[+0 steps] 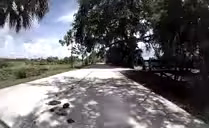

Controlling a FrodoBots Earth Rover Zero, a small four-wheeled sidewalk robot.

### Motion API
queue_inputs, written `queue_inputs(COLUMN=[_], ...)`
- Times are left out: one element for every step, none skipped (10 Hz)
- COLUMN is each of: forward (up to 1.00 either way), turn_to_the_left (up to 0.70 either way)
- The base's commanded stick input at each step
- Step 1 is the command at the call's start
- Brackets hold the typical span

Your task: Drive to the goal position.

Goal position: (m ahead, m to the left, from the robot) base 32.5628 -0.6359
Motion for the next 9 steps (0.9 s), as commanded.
queue_inputs(forward=[0.85,0.85,0.85,0.85,0.85,0.85,0.85,0.85,0.85], turn_to_the_left=[0.00,0.00,0.00,0.00,0.00,0.00,0.00,0.00,0.00])
